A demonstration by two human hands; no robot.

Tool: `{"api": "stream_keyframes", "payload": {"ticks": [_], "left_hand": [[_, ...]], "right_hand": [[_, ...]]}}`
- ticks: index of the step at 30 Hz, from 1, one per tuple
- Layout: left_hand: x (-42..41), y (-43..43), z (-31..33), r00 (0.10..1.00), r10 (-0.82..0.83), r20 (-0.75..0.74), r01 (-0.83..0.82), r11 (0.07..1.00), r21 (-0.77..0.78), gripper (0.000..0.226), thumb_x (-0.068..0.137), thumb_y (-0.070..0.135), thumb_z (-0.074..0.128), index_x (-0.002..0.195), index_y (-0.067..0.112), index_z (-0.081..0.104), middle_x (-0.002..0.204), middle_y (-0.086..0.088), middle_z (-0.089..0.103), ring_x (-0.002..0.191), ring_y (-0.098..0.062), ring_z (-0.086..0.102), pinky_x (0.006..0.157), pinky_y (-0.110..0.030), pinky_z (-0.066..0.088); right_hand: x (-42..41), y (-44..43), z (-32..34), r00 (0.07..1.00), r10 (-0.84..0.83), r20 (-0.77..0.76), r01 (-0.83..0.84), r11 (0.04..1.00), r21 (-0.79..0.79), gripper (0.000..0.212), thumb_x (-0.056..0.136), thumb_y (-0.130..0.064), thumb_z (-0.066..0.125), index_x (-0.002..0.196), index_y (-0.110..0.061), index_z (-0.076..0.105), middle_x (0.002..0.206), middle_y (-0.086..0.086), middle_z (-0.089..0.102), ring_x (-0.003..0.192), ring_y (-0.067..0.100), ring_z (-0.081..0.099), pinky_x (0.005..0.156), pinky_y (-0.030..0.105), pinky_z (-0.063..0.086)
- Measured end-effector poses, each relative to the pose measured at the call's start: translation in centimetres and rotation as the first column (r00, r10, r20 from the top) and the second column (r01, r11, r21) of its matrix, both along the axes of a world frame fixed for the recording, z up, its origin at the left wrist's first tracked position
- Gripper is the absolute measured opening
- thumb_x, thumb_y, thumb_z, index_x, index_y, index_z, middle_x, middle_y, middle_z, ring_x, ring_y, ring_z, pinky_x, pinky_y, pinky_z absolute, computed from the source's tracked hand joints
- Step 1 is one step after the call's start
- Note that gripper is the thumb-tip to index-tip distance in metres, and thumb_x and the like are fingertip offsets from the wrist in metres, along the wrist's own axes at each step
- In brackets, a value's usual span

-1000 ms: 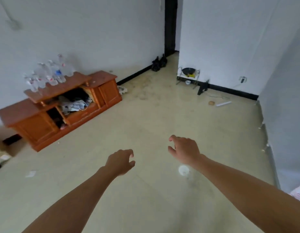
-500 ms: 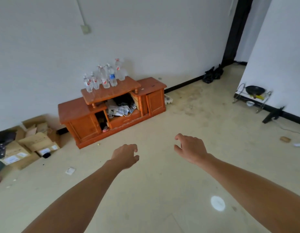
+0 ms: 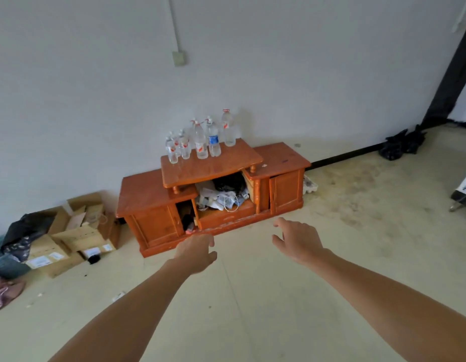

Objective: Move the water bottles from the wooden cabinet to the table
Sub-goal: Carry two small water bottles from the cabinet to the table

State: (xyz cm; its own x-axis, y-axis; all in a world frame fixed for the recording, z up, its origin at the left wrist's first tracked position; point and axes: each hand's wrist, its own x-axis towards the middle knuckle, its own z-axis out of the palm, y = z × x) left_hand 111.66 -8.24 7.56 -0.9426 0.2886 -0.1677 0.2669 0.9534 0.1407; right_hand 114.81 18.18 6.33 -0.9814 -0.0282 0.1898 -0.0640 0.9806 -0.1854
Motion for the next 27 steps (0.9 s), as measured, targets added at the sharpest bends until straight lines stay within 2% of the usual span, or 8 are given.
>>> {"api": "stream_keyframes", "payload": {"ticks": [5,11,13,17,21,24,27], "left_hand": [[-10.8,-0.4,1.6,0.988,0.152,-0.003,-0.152,0.987,0.057,0.017,0.092,0.034,0.052,0.106,0.025,0.056,0.101,0.001,0.064,0.09,-0.023,0.062,0.077,-0.035,0.052],[-22.3,-3.9,-0.2,0.96,0.279,0.031,-0.281,0.958,0.056,0.012,0.088,0.032,0.05,0.092,0.026,0.059,0.087,0.005,0.066,0.077,-0.015,0.063,0.073,-0.036,0.056],[-26.8,-5.3,-0.8,0.959,0.282,0.027,-0.283,0.958,0.043,0.015,0.089,0.036,0.051,0.097,0.028,0.061,0.091,0.005,0.067,0.079,-0.016,0.064,0.074,-0.035,0.056],[-36.6,-7.6,-1.3,0.953,0.303,0.023,-0.304,0.952,0.032,0.018,0.091,0.034,0.051,0.103,0.027,0.062,0.096,0.007,0.067,0.085,-0.016,0.065,0.076,-0.032,0.056],[-47.0,-10.0,-0.1,0.959,0.284,0.011,-0.284,0.959,-0.002,0.017,0.094,0.031,0.049,0.105,0.023,0.06,0.094,0.005,0.065,0.08,-0.013,0.062,0.071,-0.028,0.054],[-53.6,-11.1,0.3,0.964,0.267,0.01,-0.267,0.964,0.007,0.018,0.094,0.034,0.05,0.105,0.025,0.06,0.088,0.008,0.064,0.078,-0.011,0.063,0.071,-0.03,0.057],[-59.6,-11.4,-0.3,0.967,0.251,0.036,-0.252,0.968,0.022,0.022,0.093,0.034,0.05,0.111,0.024,0.059,0.093,0.007,0.065,0.08,-0.013,0.064,0.074,-0.032,0.058]], "right_hand": [[-15.0,0.4,2.0,0.99,0.131,-0.049,-0.13,0.991,0.013,0.031,0.093,-0.041,0.051,0.116,-0.022,0.058,0.084,-0.006,0.068,0.072,0.015,0.065,0.059,0.029,0.048],[-28.8,-3.7,0.9,0.959,0.283,-0.023,-0.282,0.958,0.051,0.032,0.094,-0.041,0.051,0.119,-0.021,0.056,0.081,-0.004,0.067,0.07,0.018,0.064,0.055,0.028,0.043],[-33.6,-5.1,0.0,0.955,0.295,-0.018,-0.293,0.955,0.051,0.033,0.093,-0.041,0.051,0.119,-0.021,0.056,0.084,-0.003,0.067,0.073,0.021,0.065,0.055,0.028,0.039],[-43.4,-7.5,-0.9,0.952,0.306,-0.006,-0.306,0.952,0.027,0.034,0.092,-0.042,0.051,0.119,-0.021,0.054,0.086,-0.002,0.066,0.078,0.022,0.066,0.058,0.03,0.044],[-53.4,-8.5,0.0,0.961,0.275,-0.023,-0.274,0.961,0.045,0.03,0.094,-0.041,0.05,0.117,-0.022,0.054,0.083,-0.007,0.063,0.069,0.017,0.062,0.049,0.027,0.037],[-58.7,-8.8,0.5,0.975,0.224,-0.003,-0.224,0.973,0.058,0.032,0.094,-0.044,0.049,0.119,-0.025,0.053,0.072,-0.012,0.055,0.062,0.011,0.06,0.052,0.026,0.048],[-64.2,-8.9,-0.2,0.976,0.216,0.037,-0.219,0.972,0.081,0.035,0.096,-0.045,0.048,0.125,-0.026,0.051,0.071,-0.012,0.055,0.06,0.009,0.058,0.051,0.022,0.044]]}}
